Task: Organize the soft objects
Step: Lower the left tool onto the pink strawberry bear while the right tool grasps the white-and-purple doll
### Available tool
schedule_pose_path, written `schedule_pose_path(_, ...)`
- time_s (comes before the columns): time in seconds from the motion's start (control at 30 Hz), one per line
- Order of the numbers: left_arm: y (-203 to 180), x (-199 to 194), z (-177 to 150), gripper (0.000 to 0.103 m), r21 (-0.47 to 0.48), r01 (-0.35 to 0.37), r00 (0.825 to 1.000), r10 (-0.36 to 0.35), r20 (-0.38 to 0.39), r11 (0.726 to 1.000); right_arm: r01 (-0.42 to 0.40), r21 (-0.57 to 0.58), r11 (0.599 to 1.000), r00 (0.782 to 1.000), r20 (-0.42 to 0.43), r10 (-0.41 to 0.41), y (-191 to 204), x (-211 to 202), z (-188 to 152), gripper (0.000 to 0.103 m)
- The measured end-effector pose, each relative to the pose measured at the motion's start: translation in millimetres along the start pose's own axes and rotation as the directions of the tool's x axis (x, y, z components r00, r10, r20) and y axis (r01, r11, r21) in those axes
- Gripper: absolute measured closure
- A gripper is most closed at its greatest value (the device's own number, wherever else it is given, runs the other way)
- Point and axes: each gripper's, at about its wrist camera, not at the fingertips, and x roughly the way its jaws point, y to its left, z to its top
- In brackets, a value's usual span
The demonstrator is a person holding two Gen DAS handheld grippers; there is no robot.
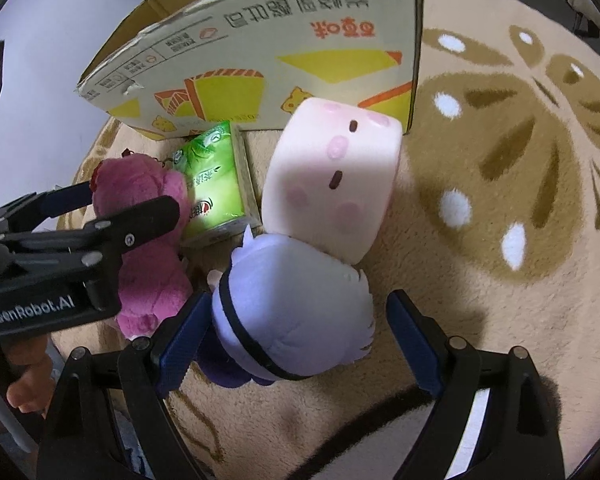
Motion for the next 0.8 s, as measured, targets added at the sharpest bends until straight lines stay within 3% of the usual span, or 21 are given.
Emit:
schedule_pose_path(0.13,-1,2,1,0.008,0.001,-0.006,1.0,0.006,0.008,1.0,-0.014,0.019,1.0,1.0,-0.006,0.014,-3,3,2,0.01)
schedule_pose_path(0.3,1,-1,1,0.021,0.012,0.008,1.0,-0.008,0.021,1.0,0.0,0.018,1.0,1.0,0.01,0.0,-4,-1,1,0.011)
schedule_pose_path(0.47,3,0,2,0.053,0.012,0.052,0.999,-0.053,0.014,0.999,-0.035,0.046,0.998,0.999,0.0,0.035,-10,-1,-2,0.016)
schedule_pose_path(0.8,2,-8,-2,0.061,0.032,0.063,0.998,-0.063,0.03,0.998,-0.032,0.064,0.997,0.999,-0.006,0.032,-18,-6,-11,0.016)
